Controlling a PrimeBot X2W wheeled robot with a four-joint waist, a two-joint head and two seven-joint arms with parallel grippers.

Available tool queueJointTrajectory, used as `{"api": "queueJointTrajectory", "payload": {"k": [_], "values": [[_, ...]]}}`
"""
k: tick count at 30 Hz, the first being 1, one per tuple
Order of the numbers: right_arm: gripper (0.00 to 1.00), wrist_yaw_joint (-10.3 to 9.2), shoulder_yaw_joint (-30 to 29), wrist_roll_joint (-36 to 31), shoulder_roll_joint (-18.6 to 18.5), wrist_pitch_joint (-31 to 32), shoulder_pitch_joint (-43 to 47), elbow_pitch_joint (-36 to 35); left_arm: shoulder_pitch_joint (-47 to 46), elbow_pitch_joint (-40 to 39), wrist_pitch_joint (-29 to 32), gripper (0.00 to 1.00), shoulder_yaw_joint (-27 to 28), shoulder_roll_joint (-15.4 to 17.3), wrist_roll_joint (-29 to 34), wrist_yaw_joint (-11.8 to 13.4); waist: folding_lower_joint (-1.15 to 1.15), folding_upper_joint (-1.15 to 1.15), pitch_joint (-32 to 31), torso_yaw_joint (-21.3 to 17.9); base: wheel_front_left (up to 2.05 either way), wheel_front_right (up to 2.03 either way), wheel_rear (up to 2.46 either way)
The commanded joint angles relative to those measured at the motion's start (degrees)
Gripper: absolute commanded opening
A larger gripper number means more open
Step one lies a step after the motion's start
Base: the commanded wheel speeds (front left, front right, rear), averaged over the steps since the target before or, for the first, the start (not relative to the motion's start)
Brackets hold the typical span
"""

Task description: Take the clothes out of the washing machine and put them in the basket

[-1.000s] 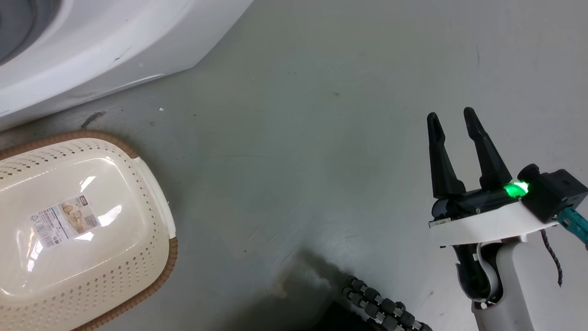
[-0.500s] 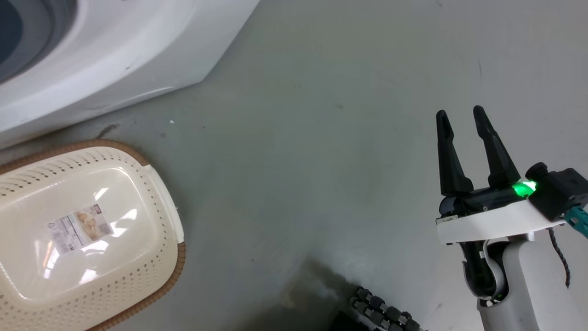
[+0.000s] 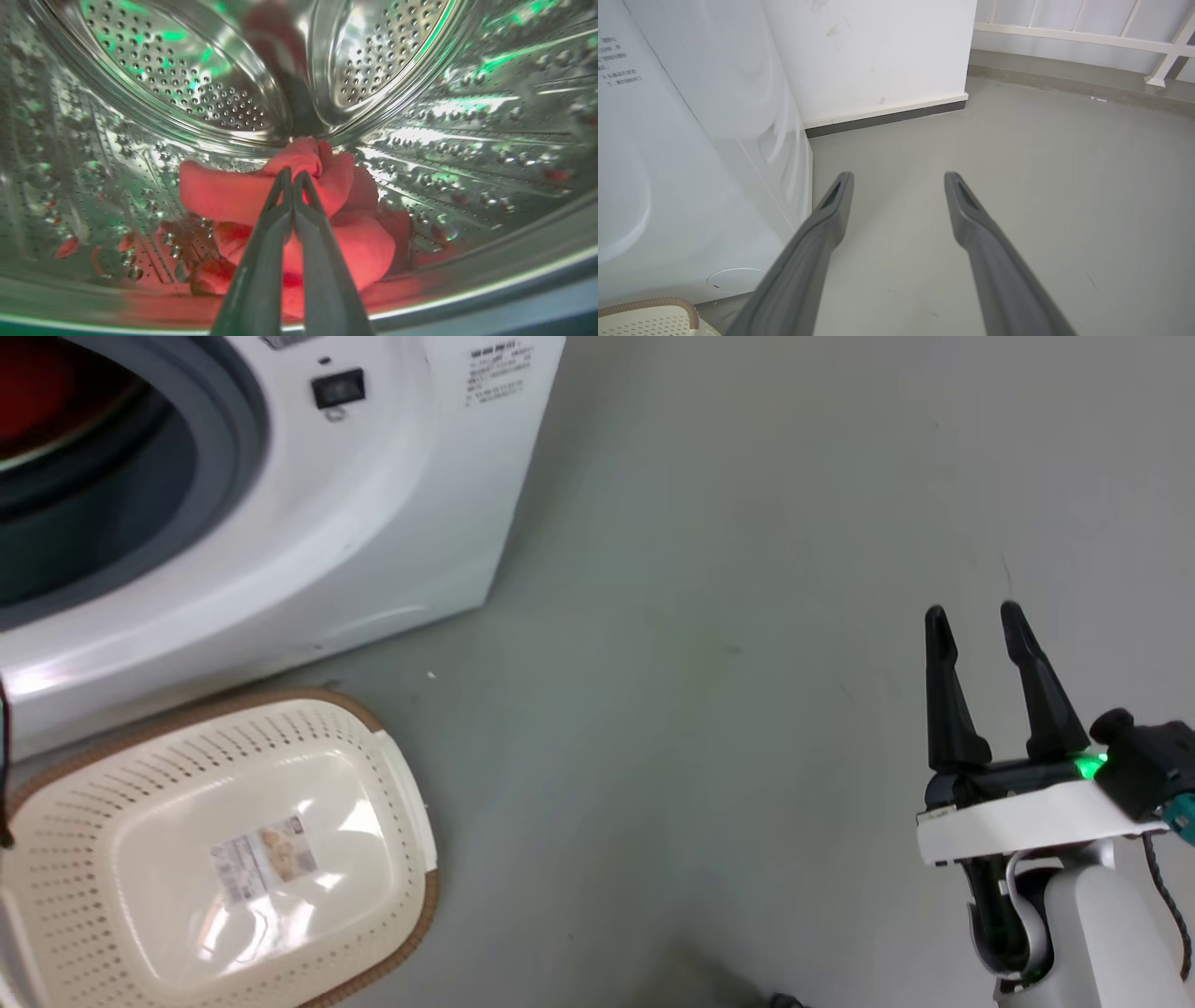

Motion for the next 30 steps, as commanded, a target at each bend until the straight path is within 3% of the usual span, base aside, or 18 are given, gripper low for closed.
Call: {"api": "queueJointTrajectory", "payload": {"k": [1, 12, 25, 30], "values": [[1.00, -0.04, -0.3, -0.4, 0.0, -0.1, 1.0, 0.2, 1.5, 0.4, -2.1, 0.00, 0.3, -0.8, -0.6, -0.3, 0.01, 0.00, -4.1, 2.2, 0.00, 0.00, 0.00], [1.00, -0.04, -2.7, -4.6, 0.0, 0.0, 6.6, 1.1, 10.6, -0.2, -12.4, 0.00, -1.6, -5.9, -1.7, -1.8, 0.01, 0.00, -15.6, 7.8, 0.00, 0.00, 0.00], [1.00, -0.04, -4.7, -8.7, 0.0, 4.6, 12.3, -2.4, 26.6, -10.7, -13.6, 0.00, -2.7, -10.1, -4.2, -1.3, 0.01, 0.00, -24.7, 12.6, 0.00, 0.00, 0.00], [1.00, -0.04, -5.3, -9.5, 0.0, 7.4, 15.6, -5.0, 37.2, -17.7, -13.6, 0.00, -2.5, -12.7, -5.7, 0.7, 0.01, 0.00, -27.8, 14.8, 0.00, 0.00, 0.00]]}}
